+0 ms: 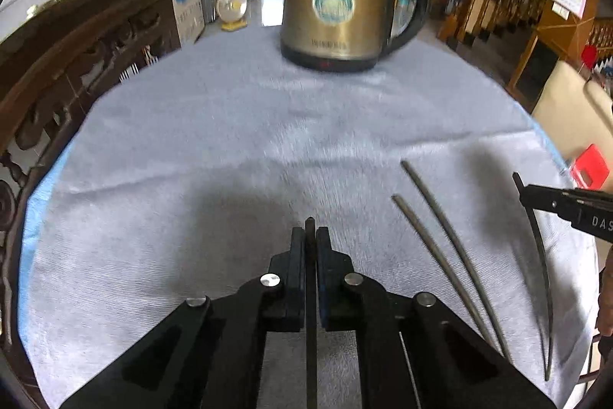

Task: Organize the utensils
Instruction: 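Lift both held chopsticks and lower them into the dark cup with both tools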

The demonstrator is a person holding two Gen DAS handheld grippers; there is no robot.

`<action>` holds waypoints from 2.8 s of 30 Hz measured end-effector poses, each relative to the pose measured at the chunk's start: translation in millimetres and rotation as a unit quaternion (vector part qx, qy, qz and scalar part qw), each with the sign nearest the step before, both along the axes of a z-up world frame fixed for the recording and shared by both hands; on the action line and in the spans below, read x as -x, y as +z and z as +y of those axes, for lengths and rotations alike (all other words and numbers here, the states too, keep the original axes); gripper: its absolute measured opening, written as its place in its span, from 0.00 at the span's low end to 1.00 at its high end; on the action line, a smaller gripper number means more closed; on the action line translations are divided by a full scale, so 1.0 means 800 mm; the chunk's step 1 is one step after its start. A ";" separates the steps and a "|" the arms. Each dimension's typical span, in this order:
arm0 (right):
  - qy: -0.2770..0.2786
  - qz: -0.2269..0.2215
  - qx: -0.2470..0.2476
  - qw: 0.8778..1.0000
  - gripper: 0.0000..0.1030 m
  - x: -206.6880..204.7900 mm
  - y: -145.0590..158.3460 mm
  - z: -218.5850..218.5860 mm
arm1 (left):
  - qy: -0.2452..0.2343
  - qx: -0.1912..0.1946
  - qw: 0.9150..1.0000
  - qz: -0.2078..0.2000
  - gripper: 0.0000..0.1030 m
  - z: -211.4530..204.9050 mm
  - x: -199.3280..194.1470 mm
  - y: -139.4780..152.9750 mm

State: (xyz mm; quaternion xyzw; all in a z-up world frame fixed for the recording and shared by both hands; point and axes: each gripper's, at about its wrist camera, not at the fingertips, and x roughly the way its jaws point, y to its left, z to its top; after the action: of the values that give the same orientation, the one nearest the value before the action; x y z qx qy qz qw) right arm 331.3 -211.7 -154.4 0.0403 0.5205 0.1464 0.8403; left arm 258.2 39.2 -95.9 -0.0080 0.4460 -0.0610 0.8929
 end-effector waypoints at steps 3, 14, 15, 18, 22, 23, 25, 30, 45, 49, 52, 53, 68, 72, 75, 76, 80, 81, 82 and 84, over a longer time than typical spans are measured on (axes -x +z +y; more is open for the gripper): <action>-0.004 -0.020 -0.013 1.000 0.07 0.016 0.017 -0.006 | 0.000 0.007 1.000 -0.022 0.05 0.007 0.008 0.019; -0.021 -0.108 -0.040 0.993 0.07 0.093 0.094 -0.028 | 0.037 0.075 0.983 -0.164 0.05 0.036 0.092 0.128; -0.024 -0.116 -0.042 0.992 0.07 0.103 0.100 -0.029 | 0.040 0.083 0.980 -0.176 0.05 0.040 0.102 0.136; -0.032 -0.139 -0.051 0.989 0.07 0.132 0.117 -0.035 | 0.049 0.109 0.969 -0.215 0.05 0.048 0.132 0.160; -0.047 -0.180 -0.052 0.981 0.07 0.175 0.143 -0.037 | 0.059 0.126 0.959 -0.246 0.05 0.053 0.167 0.182; -0.049 -0.191 -0.052 0.979 0.07 0.185 0.149 -0.037 | 0.061 0.126 0.956 -0.257 0.05 0.053 0.177 0.187; -0.053 -0.209 -0.059 0.975 0.07 0.202 0.162 -0.038 | 0.062 0.127 0.951 -0.275 0.05 0.052 0.196 0.197; -0.075 -0.253 -0.073 0.962 0.07 0.243 0.192 -0.042 | 0.053 0.134 0.943 -0.301 0.05 0.042 0.227 0.215; -0.073 -0.345 -0.100 0.930 0.07 0.320 0.283 -0.041 | 0.051 0.137 0.919 -0.365 0.05 0.043 0.299 0.275; -0.055 -0.365 -0.100 0.924 0.07 0.344 0.305 -0.029 | 0.049 0.134 0.915 -0.376 0.05 0.046 0.319 0.295; -0.042 -0.378 -0.101 0.919 0.07 0.362 0.319 -0.022 | 0.043 0.140 0.911 -0.386 0.05 0.047 0.333 0.306; -0.039 -0.380 -0.100 0.919 0.07 0.367 0.322 -0.021 | 0.041 0.142 0.910 -0.388 0.05 0.048 0.338 0.310; -0.013 -0.354 -0.089 0.931 0.07 0.396 0.302 0.008 | 0.005 0.155 0.924 -0.350 0.05 0.019 0.352 0.274; -0.011 -0.333 -0.081 0.939 0.07 0.391 0.283 0.015 | 0.005 0.158 0.932 -0.326 0.05 0.014 0.348 0.252; -0.012 -0.316 -0.071 0.946 0.07 0.384 0.267 0.019 | 0.004 0.158 0.938 -0.307 0.05 0.008 0.345 0.237; -0.012 -0.310 -0.069 0.948 0.07 0.382 0.263 0.018 | 0.003 0.156 0.941 -0.301 0.05 0.007 0.344 0.233; -0.018 -0.284 -0.066 0.956 0.07 0.374 0.245 0.016 | 0.005 0.156 0.946 -0.283 0.05 0.005 0.343 0.218; -0.020 -0.280 -0.067 0.958 0.07 0.373 0.242 0.015 | 0.005 0.156 0.947 -0.281 0.05 0.004 0.344 0.216; -0.021 -0.277 -0.068 0.958 0.07 0.372 0.240 0.016 | 0.005 0.157 0.947 -0.279 0.05 0.005 0.345 0.214; -0.022 -0.269 -0.075 0.960 0.07 0.369 0.236 0.015 | 0.005 0.159 0.948 -0.276 0.05 0.005 0.346 0.213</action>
State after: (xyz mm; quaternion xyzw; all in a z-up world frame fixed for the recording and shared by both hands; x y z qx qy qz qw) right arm 35.8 -199.9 34.4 0.0737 0.2619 0.1717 0.9468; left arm -18.4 43.1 74.6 -0.1346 0.1663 -0.1261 0.9687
